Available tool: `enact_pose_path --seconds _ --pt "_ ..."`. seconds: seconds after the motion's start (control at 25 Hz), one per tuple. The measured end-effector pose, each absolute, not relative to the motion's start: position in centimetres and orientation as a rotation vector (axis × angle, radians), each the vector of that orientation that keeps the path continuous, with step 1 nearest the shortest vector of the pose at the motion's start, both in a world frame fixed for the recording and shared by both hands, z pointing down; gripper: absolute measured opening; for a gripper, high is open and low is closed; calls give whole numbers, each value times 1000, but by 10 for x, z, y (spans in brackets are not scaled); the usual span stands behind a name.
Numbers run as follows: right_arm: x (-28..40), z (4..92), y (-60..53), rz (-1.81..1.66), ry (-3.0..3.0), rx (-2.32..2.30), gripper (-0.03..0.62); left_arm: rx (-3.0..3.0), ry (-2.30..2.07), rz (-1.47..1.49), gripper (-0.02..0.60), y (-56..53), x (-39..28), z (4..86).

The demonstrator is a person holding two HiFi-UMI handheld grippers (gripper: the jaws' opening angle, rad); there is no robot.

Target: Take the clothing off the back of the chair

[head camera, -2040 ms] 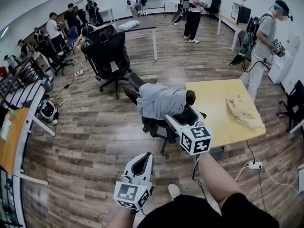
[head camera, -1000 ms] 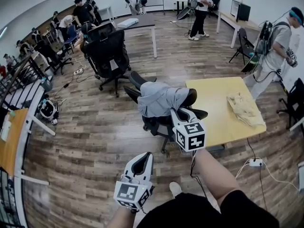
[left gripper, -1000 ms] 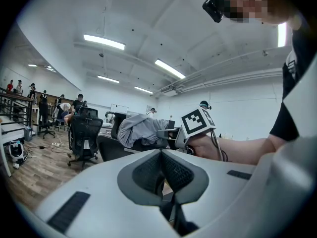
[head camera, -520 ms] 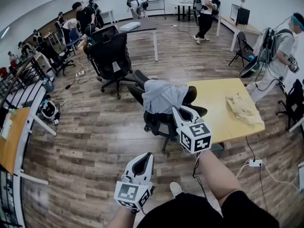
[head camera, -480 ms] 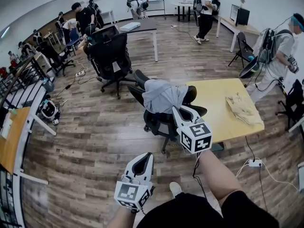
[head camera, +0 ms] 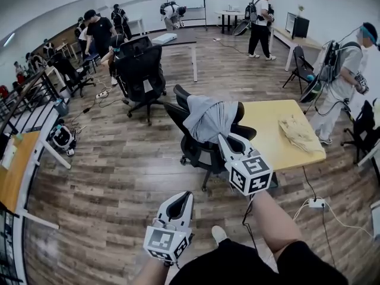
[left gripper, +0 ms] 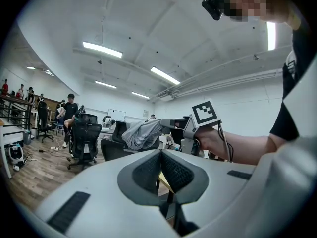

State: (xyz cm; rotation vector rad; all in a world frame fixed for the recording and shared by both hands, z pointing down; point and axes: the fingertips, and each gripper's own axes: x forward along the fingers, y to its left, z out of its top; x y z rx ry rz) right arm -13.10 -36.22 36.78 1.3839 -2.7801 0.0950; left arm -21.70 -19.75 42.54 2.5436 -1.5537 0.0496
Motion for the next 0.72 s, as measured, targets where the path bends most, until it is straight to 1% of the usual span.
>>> enact_pose_path --seconds 0.28,0.72 --pt "-131 351 -300 52 -2805 1394 21 2582 -1521 43 18 -150 -217 420" --pt "-123 355 -209 33 -2807 1392 21 2604 -1430 58 18 -90 -207 435"
